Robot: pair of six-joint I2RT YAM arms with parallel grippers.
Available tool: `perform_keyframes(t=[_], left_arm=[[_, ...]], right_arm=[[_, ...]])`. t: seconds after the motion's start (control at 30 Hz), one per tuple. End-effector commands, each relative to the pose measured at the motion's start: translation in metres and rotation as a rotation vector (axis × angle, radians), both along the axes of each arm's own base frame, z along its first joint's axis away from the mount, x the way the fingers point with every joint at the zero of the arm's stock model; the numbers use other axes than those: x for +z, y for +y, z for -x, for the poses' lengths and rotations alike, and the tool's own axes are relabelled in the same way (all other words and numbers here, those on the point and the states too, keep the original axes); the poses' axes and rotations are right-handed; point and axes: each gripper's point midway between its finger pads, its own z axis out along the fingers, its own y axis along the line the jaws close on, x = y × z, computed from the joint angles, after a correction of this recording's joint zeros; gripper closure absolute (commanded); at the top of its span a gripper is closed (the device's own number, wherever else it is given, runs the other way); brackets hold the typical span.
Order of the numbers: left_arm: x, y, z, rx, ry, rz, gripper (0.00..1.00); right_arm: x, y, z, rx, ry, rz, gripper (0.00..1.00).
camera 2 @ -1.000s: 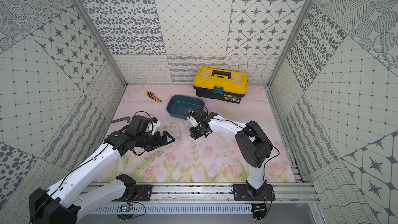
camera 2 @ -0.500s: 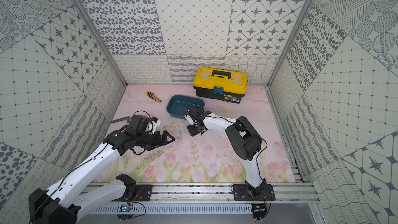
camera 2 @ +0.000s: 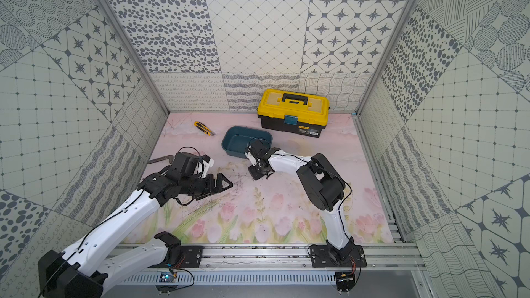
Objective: Put the nails on the desktop into the storage box
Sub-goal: Pick up the nail from the center of the board.
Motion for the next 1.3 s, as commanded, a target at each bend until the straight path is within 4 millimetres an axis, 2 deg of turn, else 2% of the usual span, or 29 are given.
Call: perform_keyframes(t=[0.0, 0.07, 0.2, 0.3, 0.43, 0.5, 0.7, 0.9, 1.07, 1.27], left_arm=[[-0.001, 0.0, 0.005, -0.027, 0.012, -0.007, 0.01], [-0.002, 0.0, 0.006, -0.025, 0.018, -0.008, 0.01], [-0.004, 0.001, 0.005, -0.007, 0.017, -0.007, 0.01], [0.002, -0.002, 0.0, 0.013, -0.001, 0.025, 0.01], [0.022, -0.01, -0.013, 0.048, -0.059, 0.105, 0.01], [0.038, -0.015, -0.023, 0.072, -0.112, 0.164, 0.01], [0.082, -0.033, -0.047, 0.092, -0.213, 0.325, 0.01], [0.122, -0.052, -0.059, 0.049, -0.272, 0.482, 0.01], [0.147, -0.06, -0.07, 0.043, -0.325, 0.578, 0.02], [0.15, -0.068, -0.084, 0.055, -0.309, 0.615, 0.11]], right_arm=[[-0.021, -0.016, 0.009, 0.018, 0.017, 0.09, 0.94], [-0.021, -0.021, 0.014, 0.032, 0.014, 0.104, 1.0], [-0.008, -0.022, 0.019, 0.05, -0.003, 0.088, 1.0], [0.023, -0.012, 0.02, 0.058, -0.04, 0.007, 1.0], [0.071, 0.002, 0.021, 0.028, -0.055, -0.134, 1.0], [0.099, 0.006, 0.025, -0.002, -0.046, -0.223, 1.0], [0.161, 0.008, 0.036, -0.058, -0.023, -0.413, 1.0], [0.22, 0.009, 0.05, -0.096, 0.04, -0.641, 1.0], [0.254, 0.013, 0.063, -0.116, 0.111, -0.786, 1.0], [0.277, 0.016, 0.075, -0.11, 0.169, -0.899, 1.0]])
